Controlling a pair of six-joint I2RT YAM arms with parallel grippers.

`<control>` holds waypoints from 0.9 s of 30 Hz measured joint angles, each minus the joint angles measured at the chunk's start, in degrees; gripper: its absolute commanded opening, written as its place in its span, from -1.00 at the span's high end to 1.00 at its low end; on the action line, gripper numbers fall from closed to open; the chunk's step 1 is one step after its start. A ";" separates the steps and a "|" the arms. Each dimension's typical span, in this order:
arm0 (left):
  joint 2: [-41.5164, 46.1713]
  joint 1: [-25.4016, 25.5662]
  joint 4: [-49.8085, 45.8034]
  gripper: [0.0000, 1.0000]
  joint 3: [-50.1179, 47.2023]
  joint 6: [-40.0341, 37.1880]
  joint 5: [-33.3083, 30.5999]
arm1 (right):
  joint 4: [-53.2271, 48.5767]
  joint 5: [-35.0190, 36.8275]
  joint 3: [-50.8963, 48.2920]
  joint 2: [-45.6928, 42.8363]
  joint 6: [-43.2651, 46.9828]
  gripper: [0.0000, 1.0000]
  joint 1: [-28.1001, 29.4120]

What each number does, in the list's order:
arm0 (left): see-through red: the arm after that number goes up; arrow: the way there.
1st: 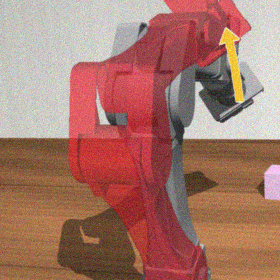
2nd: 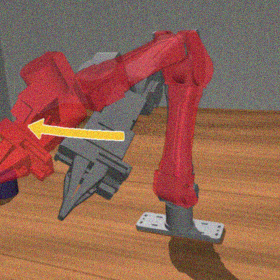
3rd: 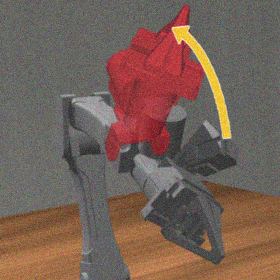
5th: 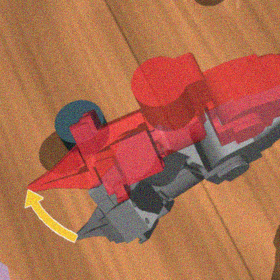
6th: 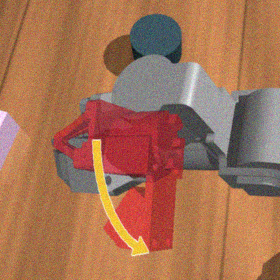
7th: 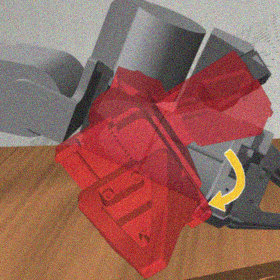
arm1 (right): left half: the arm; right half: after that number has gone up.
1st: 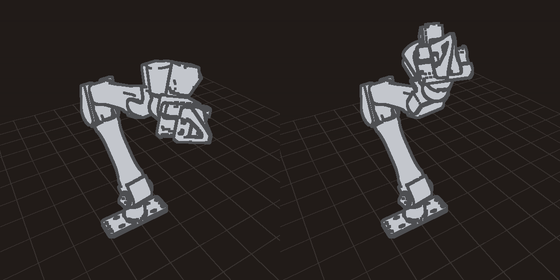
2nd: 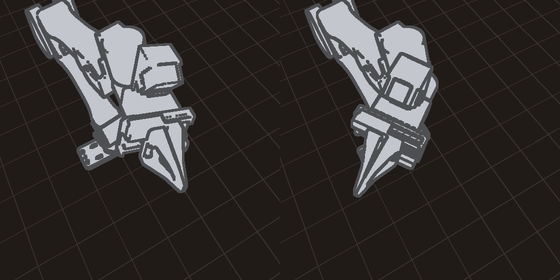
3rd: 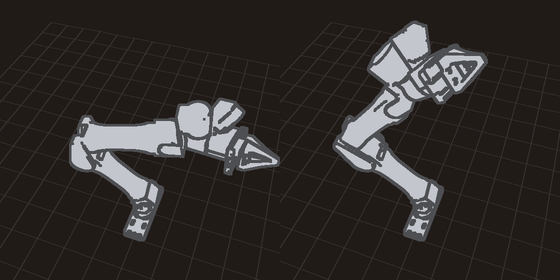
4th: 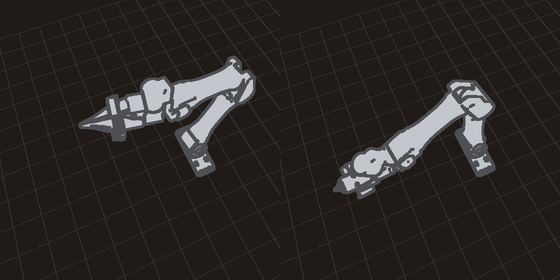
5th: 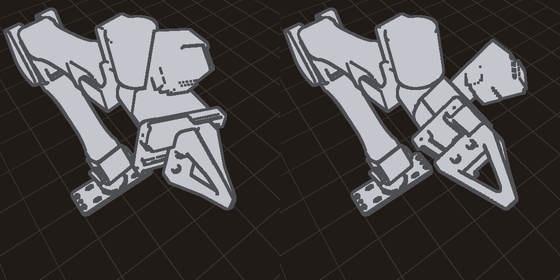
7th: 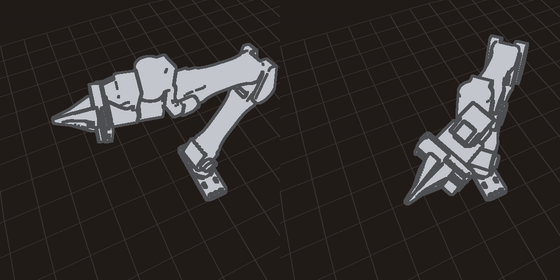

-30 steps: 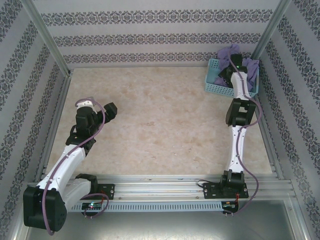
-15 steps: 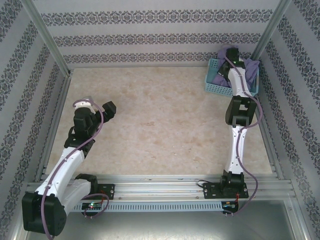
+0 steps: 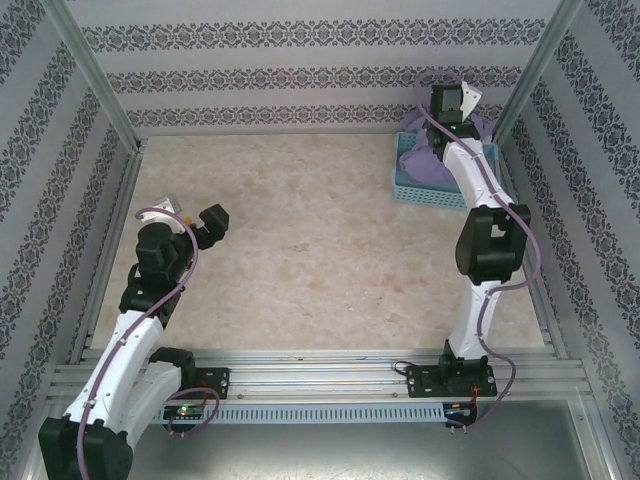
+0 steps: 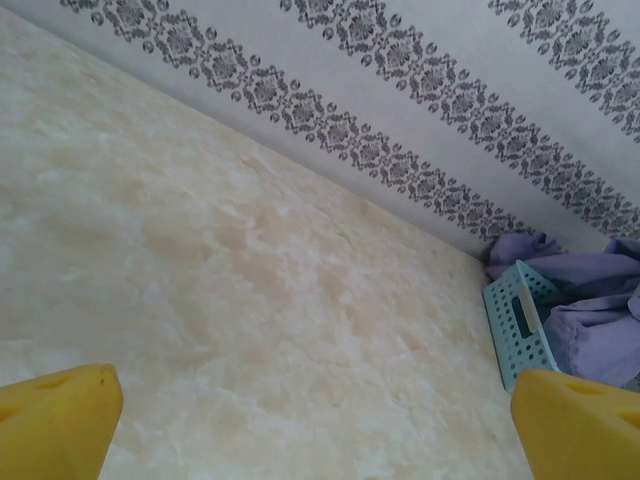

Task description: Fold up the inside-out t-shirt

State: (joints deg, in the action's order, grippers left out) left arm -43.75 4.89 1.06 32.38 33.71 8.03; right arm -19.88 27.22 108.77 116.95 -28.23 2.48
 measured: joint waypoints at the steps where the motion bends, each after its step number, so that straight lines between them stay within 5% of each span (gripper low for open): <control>1: 0.17 0.00 -0.46 -1.00 0.00 0.00 0.42 | 1.14 1.14 -1.40 -0.87 0.13 1.00 0.31; 14: 2.38 0.00 -2.25 -1.00 0.00 0.00 3.63 | 18.64 11.93 -17.11 -14.58 0.20 1.00 4.17; 27: 3.82 0.00 -3.45 -1.00 0.00 0.00 4.44 | 29.64 18.23 -22.95 -17.49 3.17 1.00 9.68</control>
State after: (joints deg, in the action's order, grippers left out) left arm -39.92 4.89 -2.39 32.38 33.71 12.47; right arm 9.76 45.45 85.82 99.46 -25.06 12.16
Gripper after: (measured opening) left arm 0.998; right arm 0.060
